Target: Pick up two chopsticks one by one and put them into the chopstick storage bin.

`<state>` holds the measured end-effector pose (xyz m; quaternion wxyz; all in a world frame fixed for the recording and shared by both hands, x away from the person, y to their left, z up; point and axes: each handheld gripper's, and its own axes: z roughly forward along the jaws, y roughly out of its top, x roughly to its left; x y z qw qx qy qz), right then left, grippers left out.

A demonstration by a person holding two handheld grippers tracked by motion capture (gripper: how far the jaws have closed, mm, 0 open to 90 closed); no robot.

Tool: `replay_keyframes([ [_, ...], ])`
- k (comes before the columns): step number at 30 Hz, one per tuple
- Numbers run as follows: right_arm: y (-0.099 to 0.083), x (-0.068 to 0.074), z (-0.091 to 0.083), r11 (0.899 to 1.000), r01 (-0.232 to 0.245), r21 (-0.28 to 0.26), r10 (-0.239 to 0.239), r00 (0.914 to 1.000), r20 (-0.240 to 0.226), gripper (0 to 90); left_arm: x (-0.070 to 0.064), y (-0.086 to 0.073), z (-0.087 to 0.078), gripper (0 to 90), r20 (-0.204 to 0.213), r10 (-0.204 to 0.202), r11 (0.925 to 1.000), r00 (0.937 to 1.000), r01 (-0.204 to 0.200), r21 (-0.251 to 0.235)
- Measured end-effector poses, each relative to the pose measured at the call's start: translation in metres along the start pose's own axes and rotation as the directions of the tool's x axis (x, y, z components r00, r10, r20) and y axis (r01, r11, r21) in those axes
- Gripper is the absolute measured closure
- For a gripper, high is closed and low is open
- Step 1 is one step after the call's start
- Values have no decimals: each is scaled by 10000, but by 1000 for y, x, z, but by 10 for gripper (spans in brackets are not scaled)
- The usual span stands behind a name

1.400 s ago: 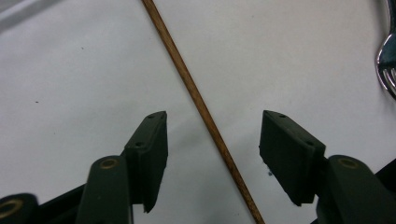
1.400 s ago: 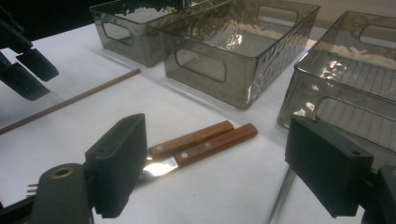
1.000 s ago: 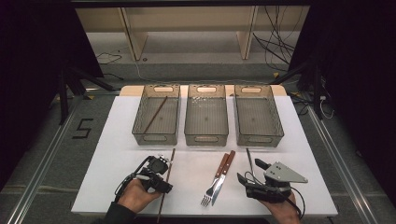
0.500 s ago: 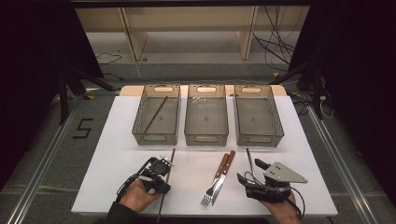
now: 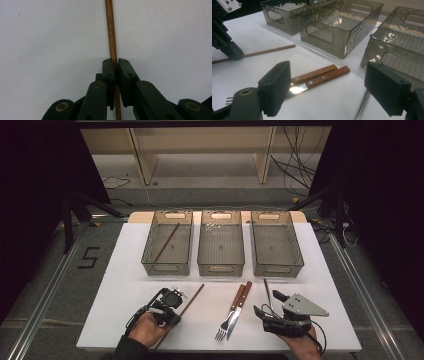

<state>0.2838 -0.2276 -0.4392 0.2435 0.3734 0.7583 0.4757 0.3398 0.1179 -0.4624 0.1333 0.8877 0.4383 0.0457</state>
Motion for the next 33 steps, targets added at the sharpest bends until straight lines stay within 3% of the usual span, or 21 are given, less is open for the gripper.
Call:
replay_keyframes([
  [5,0,0,0,10000,2,11,-2,10000,3,220,3,1,0,846,158,23,10000,9999,-24,58],
  [19,0,-1,0,10000,-29,-23,29,10000,16,221,5,1,-1,851,116,196,9998,9997,-195,-41],
  [33,0,-1,-1,10000,-58,-40,58,10000,20,221,18,-2,-28,849,389,78,9960,9992,-43,-896],
])
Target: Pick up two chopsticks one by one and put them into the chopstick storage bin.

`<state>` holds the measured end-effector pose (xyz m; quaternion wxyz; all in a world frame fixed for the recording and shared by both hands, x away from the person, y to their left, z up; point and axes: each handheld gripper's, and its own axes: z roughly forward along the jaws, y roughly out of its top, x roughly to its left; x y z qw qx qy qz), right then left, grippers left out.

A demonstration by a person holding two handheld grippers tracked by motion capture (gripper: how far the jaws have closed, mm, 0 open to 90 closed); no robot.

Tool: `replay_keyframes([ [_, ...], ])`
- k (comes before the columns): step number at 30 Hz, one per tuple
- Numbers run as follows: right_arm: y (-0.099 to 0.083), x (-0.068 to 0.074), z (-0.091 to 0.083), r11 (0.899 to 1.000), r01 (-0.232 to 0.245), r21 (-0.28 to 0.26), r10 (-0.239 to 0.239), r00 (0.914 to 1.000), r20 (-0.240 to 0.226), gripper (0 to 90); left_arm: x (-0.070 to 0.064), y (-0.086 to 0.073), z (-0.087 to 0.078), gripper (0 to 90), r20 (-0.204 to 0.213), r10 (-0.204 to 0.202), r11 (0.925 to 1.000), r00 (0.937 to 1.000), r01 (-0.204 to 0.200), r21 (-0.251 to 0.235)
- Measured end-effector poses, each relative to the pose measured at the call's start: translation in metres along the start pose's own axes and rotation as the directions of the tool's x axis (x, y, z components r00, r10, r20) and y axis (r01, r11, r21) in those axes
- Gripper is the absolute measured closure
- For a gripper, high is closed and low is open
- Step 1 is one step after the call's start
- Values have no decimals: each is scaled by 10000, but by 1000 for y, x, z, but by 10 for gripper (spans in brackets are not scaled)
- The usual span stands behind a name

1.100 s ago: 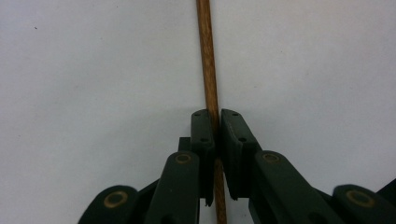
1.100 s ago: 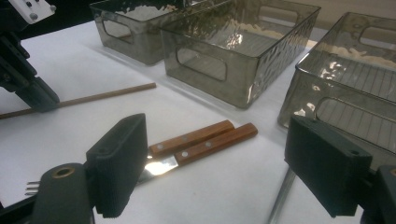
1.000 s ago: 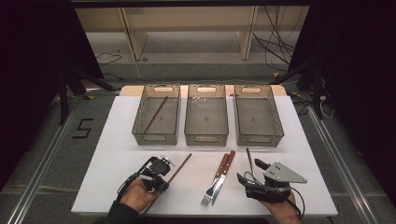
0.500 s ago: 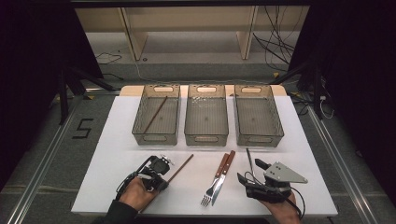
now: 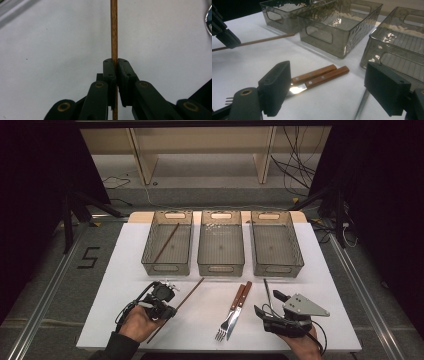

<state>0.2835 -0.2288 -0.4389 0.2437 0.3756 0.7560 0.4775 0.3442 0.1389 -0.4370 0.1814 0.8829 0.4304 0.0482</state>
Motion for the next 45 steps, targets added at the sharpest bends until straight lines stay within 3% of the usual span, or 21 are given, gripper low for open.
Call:
replay_keyframes([
  [10,0,0,0,10000,8,1,-8,10000,-13,221,6,0,-14,849,228,-96,9983,9997,109,-574],
  [19,0,0,0,10000,0,-4,0,10000,-11,221,20,1,-36,849,278,-476,9879,9985,512,-1461],
  [28,0,0,0,10000,-33,-16,33,10000,-5,220,30,4,-42,849,297,-675,9825,9973,716,-1722],
  [36,0,-1,1,10000,-59,-14,59,10000,13,221,50,12,-54,849,141,-994,9716,9949,1001,-2145],
  [38,0,0,1,10000,-75,-8,75,10000,9,220,58,19,-59,849,41,-1079,9660,9942,1058,-2359],
  [44,0,-1,2,10000,-30,-14,30,10000,-21,220,72,32,-65,849,-234,-1152,9604,9931,1054,-2579],
  [45,0,-1,2,10000,-28,-7,28,10000,-15,220,80,38,-67,849,-318,-1246,9552,9917,1112,-2741],
])
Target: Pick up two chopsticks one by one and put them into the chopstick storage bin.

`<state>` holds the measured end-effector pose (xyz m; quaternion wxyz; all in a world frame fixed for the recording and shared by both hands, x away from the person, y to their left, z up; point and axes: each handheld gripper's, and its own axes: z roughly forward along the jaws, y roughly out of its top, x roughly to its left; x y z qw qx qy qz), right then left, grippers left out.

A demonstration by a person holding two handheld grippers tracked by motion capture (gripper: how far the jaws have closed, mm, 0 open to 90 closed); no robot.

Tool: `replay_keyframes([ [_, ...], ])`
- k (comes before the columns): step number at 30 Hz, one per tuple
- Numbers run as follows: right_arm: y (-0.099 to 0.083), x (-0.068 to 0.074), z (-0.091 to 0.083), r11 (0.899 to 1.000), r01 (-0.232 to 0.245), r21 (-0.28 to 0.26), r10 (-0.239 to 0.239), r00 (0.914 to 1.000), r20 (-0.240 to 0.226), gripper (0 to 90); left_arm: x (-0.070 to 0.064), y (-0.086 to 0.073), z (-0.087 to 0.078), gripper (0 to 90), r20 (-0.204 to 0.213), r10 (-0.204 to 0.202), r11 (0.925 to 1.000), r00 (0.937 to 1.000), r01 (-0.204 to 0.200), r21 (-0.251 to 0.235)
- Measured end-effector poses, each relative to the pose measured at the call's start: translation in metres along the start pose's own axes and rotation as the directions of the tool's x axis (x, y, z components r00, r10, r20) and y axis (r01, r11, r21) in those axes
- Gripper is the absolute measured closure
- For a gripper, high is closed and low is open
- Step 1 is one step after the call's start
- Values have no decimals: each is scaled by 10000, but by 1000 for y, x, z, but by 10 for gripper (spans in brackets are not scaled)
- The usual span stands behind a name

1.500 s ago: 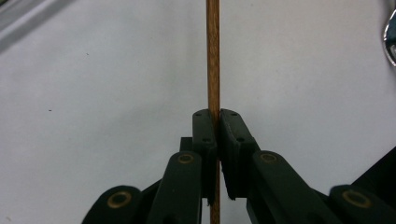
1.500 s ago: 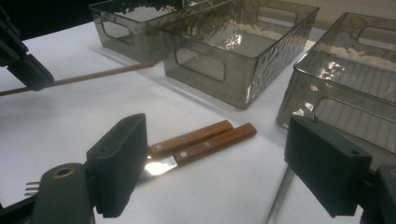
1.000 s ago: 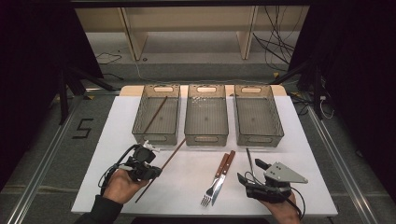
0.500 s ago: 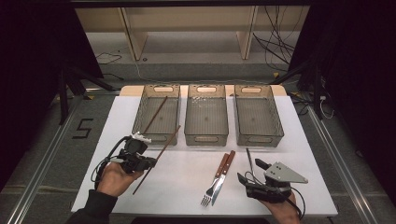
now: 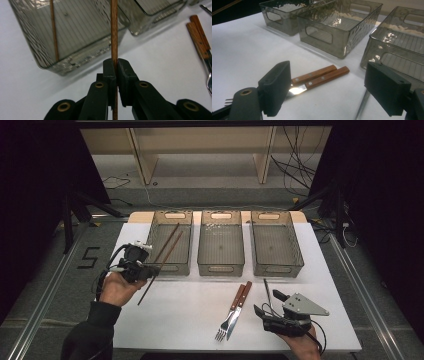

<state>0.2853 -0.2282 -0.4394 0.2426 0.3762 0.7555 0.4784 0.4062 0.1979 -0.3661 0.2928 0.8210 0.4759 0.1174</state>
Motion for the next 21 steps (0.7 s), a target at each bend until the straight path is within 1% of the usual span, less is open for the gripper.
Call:
replay_keyframes([
  [2,0,0,0,10000,2,9,-2,10000,-2,220,5,8,0,849,-187,-1,9999,9998,-2,-148],
  [4,0,0,0,10000,-11,16,11,10000,-8,220,10,16,1,849,-238,0,9996,9997,-7,-289],
  [5,0,0,1,10000,-29,16,29,10000,-17,220,10,16,1,849,-238,0,9996,9997,-7,-289],
  [6,0,0,1,10000,-43,11,43,10000,-16,220,14,24,2,849,-273,0,9993,9996,-10,-383],
  [8,0,0,1,10000,-30,8,30,10000,-16,220,17,33,4,849,-321,55,9991,9995,-68,-414],
  [9,0,0,1,10000,-30,8,30,10000,-16,220,17,33,4,849,-321,55,9991,9995,-68,-414],
  [10,0,0,0,10000,-8,3,8,10000,-23,220,20,43,6,849,-391,133,9989,9991,-151,-441],
  [11,0,-1,0,10000,-12,10,12,10000,-34,220,20,43,6,849,-391,133,9989,9991,-151,-441],
  [12,0,-1,0,10000,-34,4,34,10000,-47,220,22,51,7,849,-463,248,9987,9986,-268,-434],
  [13,0,-1,0,10000,-35,3,35,10000,-53,220,22,51,7,849,-463,248,9987,9986,-268,-434],
  [14,0,-1,0,10000,-23,-1,23,10000,-60,220,25,59,10,849,-523,280,9984,9982,-306,-478],
  [15,0,-1,0,10000,-21,-8,21,10000,-64,220,27,63,12,849,-557,333,9983,9979,-359,-466],
  [16,0,-1,0,10000,-22,-3,22,10000,-68,220,28,67,14,849,-581,479,9974,9972,-509,-509],
  [17,0,-1,0,10000,-15,0,15,10000,-73,220,28,67,14,849,-581,479,9974,9972,-509,-509],
  [18,0,-1,0,10000,-18,3,18,10000,-68,220,32,73,18,849,-546,527,9970,9971,-557,-533],
  [19,0,-1,0,10000,-8,-3,8,10000,-72,220,32,73,18,849,-546,527,9970,9971,-557,-533],
  [20,0,-1,0,10000,-10,-1,10,10000,-72,220,35,80,23,849,-664,532,9974,9964,-562,-445],
  [21,0,-1,0,10000,-13,1,13,10000,-65,220,37,83,25,849,-708,550,9973,9960,-583,-449],
])
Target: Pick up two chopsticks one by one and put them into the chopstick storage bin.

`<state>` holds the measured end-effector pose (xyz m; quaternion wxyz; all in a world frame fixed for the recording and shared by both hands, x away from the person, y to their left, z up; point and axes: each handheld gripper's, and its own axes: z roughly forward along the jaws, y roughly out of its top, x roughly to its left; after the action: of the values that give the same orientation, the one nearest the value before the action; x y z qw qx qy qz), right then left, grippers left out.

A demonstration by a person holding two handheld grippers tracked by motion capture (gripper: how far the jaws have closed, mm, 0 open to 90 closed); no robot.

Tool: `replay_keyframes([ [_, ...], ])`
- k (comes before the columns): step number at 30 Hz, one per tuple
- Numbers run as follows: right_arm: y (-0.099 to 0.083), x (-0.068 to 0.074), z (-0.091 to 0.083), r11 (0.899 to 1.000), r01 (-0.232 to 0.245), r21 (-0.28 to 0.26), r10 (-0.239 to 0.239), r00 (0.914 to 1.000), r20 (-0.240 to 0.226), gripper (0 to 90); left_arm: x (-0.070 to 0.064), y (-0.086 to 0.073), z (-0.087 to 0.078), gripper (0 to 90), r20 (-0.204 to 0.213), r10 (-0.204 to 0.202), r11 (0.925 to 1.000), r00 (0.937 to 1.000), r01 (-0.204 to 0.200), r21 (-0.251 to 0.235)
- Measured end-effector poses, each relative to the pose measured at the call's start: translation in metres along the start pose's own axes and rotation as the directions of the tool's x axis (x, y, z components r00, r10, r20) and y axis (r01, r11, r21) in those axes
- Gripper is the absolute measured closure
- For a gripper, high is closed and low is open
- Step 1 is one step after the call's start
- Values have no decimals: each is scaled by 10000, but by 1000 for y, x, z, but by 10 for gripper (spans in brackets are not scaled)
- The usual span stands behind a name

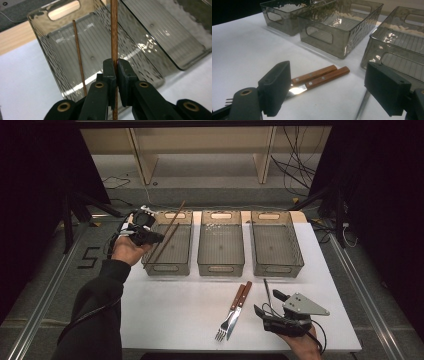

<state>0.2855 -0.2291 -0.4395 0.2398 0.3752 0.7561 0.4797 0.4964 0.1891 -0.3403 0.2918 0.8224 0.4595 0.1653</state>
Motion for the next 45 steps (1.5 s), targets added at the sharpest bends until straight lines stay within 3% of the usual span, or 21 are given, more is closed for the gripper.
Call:
replay_keyframes([
  [5,0,0,0,10000,-20,-6,20,10000,-21,220,9,9,10,849,-199,-68,9999,9998,70,85],
  [19,-1,-1,0,10000,-39,7,40,10000,-43,220,31,9,43,849,-540,-222,9997,9983,227,93],
  [26,-1,-1,0,10000,-29,1,29,10000,-53,220,31,8,51,848,-630,-62,9998,9980,73,179],
  [42,-1,-1,0,10000,-41,-39,40,10000,-45,220,32,-3,70,833,-611,-469,9968,9970,507,621],
  [45,-1,-1,0,10000,-39,-52,39,10000,-49,220,34,-5,69,708,-492,-641,9962,9967,668,556],
])
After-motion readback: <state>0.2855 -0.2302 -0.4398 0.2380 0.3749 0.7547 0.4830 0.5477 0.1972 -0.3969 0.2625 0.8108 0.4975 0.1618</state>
